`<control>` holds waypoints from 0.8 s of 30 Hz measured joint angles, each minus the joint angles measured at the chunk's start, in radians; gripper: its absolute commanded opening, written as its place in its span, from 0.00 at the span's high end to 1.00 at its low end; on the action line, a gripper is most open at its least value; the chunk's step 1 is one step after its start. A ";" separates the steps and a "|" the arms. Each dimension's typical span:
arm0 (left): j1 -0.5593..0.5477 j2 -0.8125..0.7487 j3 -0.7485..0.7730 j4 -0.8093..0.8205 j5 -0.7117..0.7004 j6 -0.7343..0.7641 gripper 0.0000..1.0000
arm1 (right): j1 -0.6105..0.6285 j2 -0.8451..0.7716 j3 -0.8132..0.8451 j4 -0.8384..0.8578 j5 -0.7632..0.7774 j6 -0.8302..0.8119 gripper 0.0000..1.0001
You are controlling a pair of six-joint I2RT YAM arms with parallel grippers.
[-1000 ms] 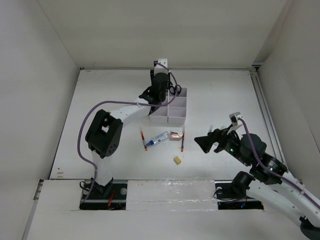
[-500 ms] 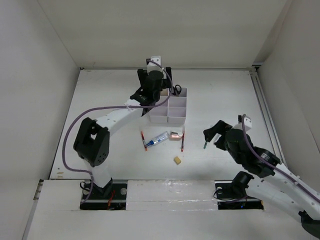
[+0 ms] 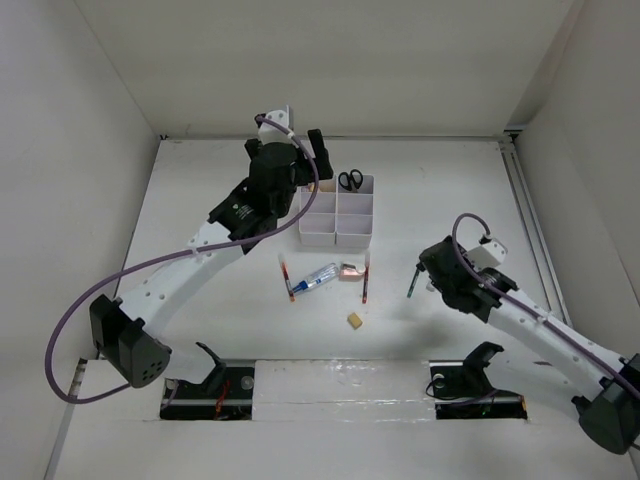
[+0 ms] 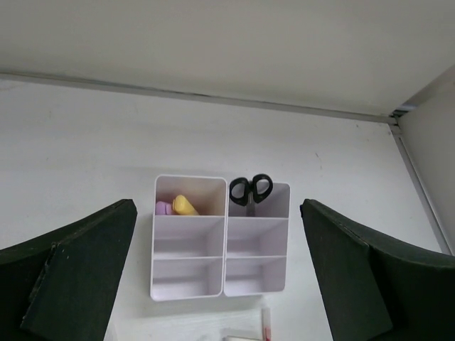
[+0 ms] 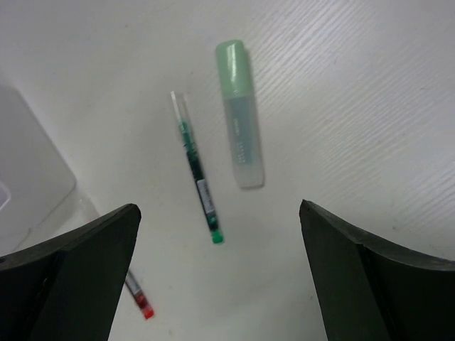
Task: Sort the stationery into containers
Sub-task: Grab a piece of stationery with the right arm
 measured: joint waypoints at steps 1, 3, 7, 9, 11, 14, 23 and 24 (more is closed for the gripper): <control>0.001 -0.011 -0.008 -0.011 0.009 -0.005 0.00 | -0.030 0.028 0.000 0.004 -0.002 -0.013 0.00; 0.001 -0.023 -0.024 -0.030 0.027 -0.011 0.00 | -0.090 0.076 0.000 0.026 -0.023 -0.058 0.00; 0.001 -0.030 -0.068 -0.047 0.076 -0.019 0.00 | -0.218 0.151 0.002 0.122 -0.119 -0.195 0.00; 0.001 -0.030 -0.086 -0.061 0.101 -0.020 0.00 | -0.264 0.187 0.002 0.171 -0.155 -0.246 0.00; 0.001 -0.030 -0.094 -0.072 0.121 -0.021 0.00 | -0.297 0.219 0.001 0.212 -0.192 -0.294 0.00; 0.001 -0.030 -0.095 -0.077 0.138 -0.023 0.00 | -0.323 0.270 0.001 0.264 -0.236 -0.351 0.00; 0.001 -0.046 -0.121 -0.076 0.146 -0.022 0.00 | -0.356 0.419 0.003 0.294 -0.288 -0.420 0.06; 0.001 -0.048 -0.122 -0.074 0.146 -0.022 0.00 | -0.358 0.424 0.003 0.293 -0.290 -0.420 0.06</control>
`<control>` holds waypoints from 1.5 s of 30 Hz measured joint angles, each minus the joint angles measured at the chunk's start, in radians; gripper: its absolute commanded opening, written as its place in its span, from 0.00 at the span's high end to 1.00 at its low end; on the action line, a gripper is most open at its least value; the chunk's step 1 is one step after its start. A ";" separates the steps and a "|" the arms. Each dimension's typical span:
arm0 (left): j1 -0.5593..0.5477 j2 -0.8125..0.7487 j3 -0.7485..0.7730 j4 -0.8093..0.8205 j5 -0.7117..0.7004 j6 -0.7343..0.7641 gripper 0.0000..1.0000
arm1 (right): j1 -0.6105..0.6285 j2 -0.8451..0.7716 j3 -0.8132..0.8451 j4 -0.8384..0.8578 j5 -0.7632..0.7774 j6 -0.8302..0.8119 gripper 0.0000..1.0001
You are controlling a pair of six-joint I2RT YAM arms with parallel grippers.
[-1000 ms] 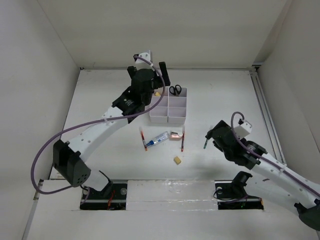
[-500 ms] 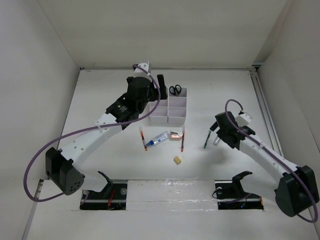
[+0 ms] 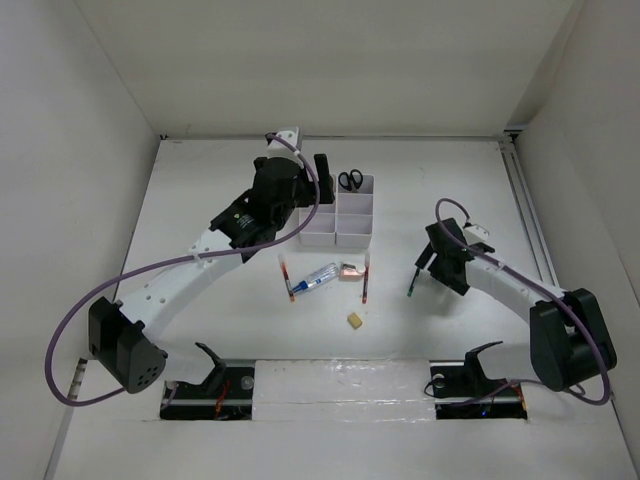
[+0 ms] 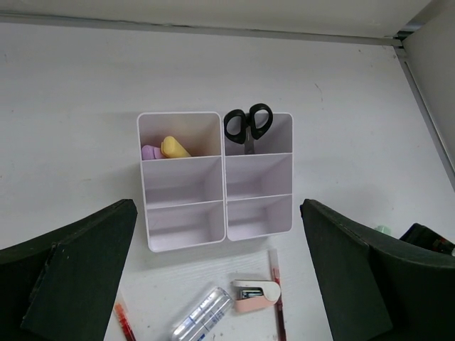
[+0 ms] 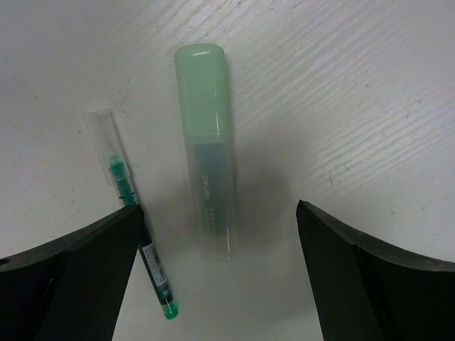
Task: Sort the stationery into containers
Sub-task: Grab a piece of stationery with the right arm, then pass the stationery from the right arm to the left
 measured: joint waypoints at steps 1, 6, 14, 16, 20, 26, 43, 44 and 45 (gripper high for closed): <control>0.000 0.000 0.000 0.001 0.000 0.000 0.00 | -0.002 0.003 0.000 -0.002 -0.001 0.000 0.07; 0.000 0.000 0.000 0.001 -0.001 0.000 0.00 | -0.016 0.006 0.000 -0.005 -0.023 -0.002 0.09; 0.000 0.000 0.000 -0.004 -0.019 0.013 0.00 | -0.063 0.039 0.007 -0.005 -0.084 -0.035 0.26; 0.000 0.000 0.000 -0.006 -0.023 0.015 0.00 | -0.067 0.061 0.015 -0.006 -0.094 -0.043 0.29; 0.000 0.000 0.000 -0.015 -0.037 0.016 0.00 | -0.070 0.095 0.038 -0.008 -0.102 -0.059 0.65; 0.000 0.000 0.000 -0.017 -0.047 0.023 0.00 | -0.111 0.096 0.040 -0.002 -0.143 -0.077 1.00; 0.004 -0.002 -0.042 0.095 0.381 -0.006 0.00 | 0.043 -0.413 0.039 0.071 -0.222 -0.204 1.00; 0.004 -0.002 -0.050 0.111 0.429 -0.014 0.00 | 0.068 -0.455 0.039 0.088 -0.246 -0.223 1.00; 0.004 -0.002 -0.059 0.129 0.474 -0.022 0.00 | 0.094 -0.483 0.039 0.105 -0.272 -0.241 1.00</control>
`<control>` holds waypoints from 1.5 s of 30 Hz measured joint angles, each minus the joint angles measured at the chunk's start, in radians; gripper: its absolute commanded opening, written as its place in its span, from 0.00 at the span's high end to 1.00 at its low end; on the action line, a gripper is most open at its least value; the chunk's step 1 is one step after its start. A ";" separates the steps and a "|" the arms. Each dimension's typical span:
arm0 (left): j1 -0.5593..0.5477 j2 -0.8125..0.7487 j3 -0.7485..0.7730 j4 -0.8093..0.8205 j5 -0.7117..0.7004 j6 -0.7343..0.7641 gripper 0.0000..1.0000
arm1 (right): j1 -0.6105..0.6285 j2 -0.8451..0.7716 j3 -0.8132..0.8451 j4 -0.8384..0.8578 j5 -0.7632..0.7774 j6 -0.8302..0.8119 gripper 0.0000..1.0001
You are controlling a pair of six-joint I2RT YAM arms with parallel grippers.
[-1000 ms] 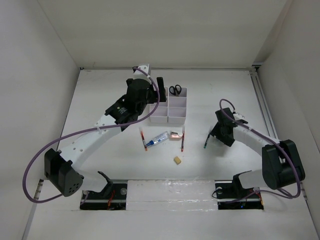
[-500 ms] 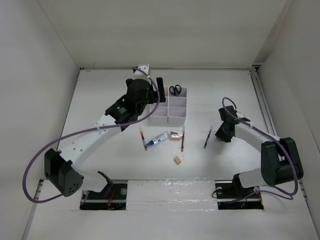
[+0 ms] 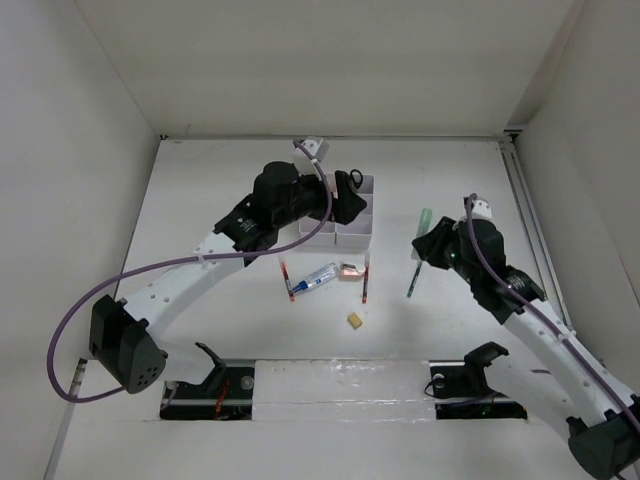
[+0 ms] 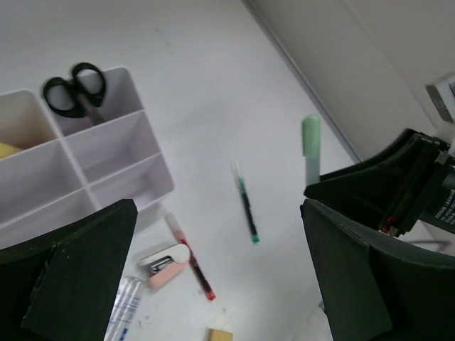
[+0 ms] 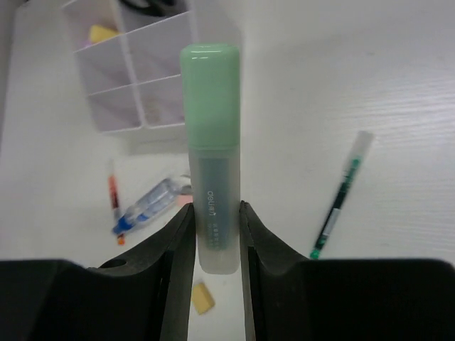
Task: Sort the stationery into containers
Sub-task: Pass the stationery from the right arm to the left
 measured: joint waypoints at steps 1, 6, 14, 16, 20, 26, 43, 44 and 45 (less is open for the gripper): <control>0.000 0.000 -0.005 0.014 0.041 -0.010 0.00 | 0.027 -0.020 0.000 0.016 -0.024 -0.017 1.00; -0.011 0.008 -0.016 0.084 0.204 -0.048 0.00 | 0.193 0.006 0.024 0.046 -0.074 -0.093 1.00; -0.062 0.076 -0.015 0.109 0.251 -0.061 0.00 | 0.451 0.081 0.103 0.048 0.037 -0.122 1.00; -0.061 0.088 -0.015 0.103 0.250 -0.062 0.00 | 0.474 0.081 0.119 0.055 0.067 -0.122 1.00; -0.058 0.093 -0.015 0.097 0.248 -0.066 0.02 | 0.496 0.072 0.128 0.076 0.113 -0.122 1.00; -0.058 0.092 -0.016 0.103 0.253 -0.076 0.16 | 0.501 0.038 0.127 0.101 0.177 -0.122 1.00; -0.074 0.143 0.058 0.149 0.349 -0.126 1.00 | 0.530 0.022 0.097 0.219 0.286 -0.113 0.00; -0.074 0.145 0.058 0.144 0.325 -0.119 1.00 | 0.535 0.023 0.097 0.218 0.300 -0.111 0.00; -0.074 0.148 0.061 0.136 0.294 -0.111 1.00 | 0.538 0.022 0.097 0.211 0.319 -0.105 0.00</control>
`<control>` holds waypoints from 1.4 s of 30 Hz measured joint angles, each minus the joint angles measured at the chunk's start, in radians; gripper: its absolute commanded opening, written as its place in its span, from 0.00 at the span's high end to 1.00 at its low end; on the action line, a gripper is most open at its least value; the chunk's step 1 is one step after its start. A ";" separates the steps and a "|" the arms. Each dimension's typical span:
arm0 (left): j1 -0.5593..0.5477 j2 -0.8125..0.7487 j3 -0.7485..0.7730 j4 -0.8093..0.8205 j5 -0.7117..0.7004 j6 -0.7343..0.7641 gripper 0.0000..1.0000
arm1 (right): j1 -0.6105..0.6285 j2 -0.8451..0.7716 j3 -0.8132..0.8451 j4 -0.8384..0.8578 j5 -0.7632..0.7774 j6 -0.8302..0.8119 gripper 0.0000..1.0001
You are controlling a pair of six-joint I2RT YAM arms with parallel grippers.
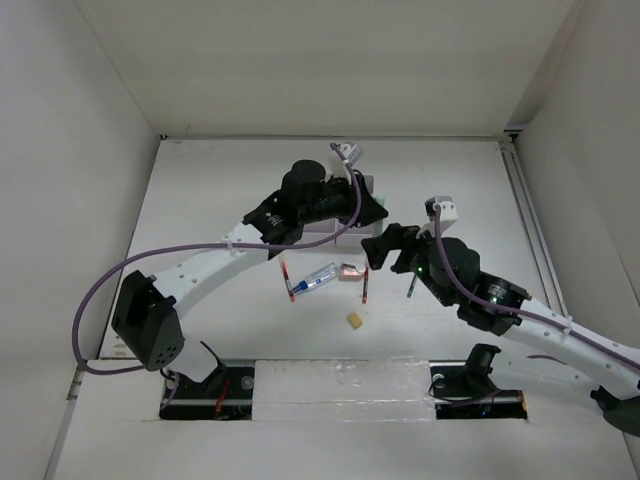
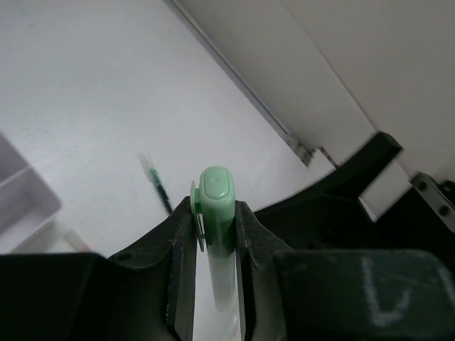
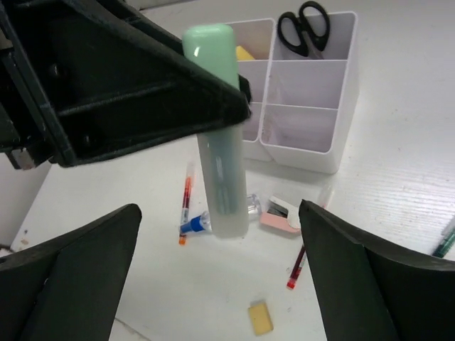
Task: Sort the stationery into containers
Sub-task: Pass the stationery from the right arm to the left, then place the stationery into the container
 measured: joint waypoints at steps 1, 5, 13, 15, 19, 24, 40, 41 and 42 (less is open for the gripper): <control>0.000 0.004 0.006 -0.014 -0.045 0.010 1.00 | 0.003 0.000 0.000 -0.011 0.026 0.008 0.00; 0.000 0.021 0.032 -0.030 -0.290 0.067 1.00 | 0.005 -0.026 -0.012 -0.076 0.105 0.041 0.00; 0.112 0.102 0.028 0.163 -0.697 0.206 1.00 | 0.008 -0.238 -0.119 -0.209 0.138 0.072 0.00; 0.137 0.149 0.031 0.212 -0.772 0.243 1.00 | 0.008 -0.292 -0.138 -0.236 0.133 0.077 0.00; 0.142 0.274 0.074 0.257 -0.865 0.304 1.00 | 0.008 -0.391 -0.153 -0.289 0.118 0.082 0.00; 0.150 0.376 0.116 0.264 -0.895 0.330 1.00 | 0.009 -0.464 -0.153 -0.320 0.103 0.085 0.00; 0.183 0.385 0.077 0.344 -0.878 0.295 0.96 | 0.010 -0.444 -0.153 -0.333 0.088 0.085 0.00; 0.184 0.385 0.068 0.345 -0.873 0.291 0.93 | 0.010 -0.442 -0.153 -0.333 0.089 0.085 0.00; 0.184 0.386 0.058 0.346 -0.871 0.287 0.88 | 0.010 -0.439 -0.153 -0.332 0.089 0.085 0.00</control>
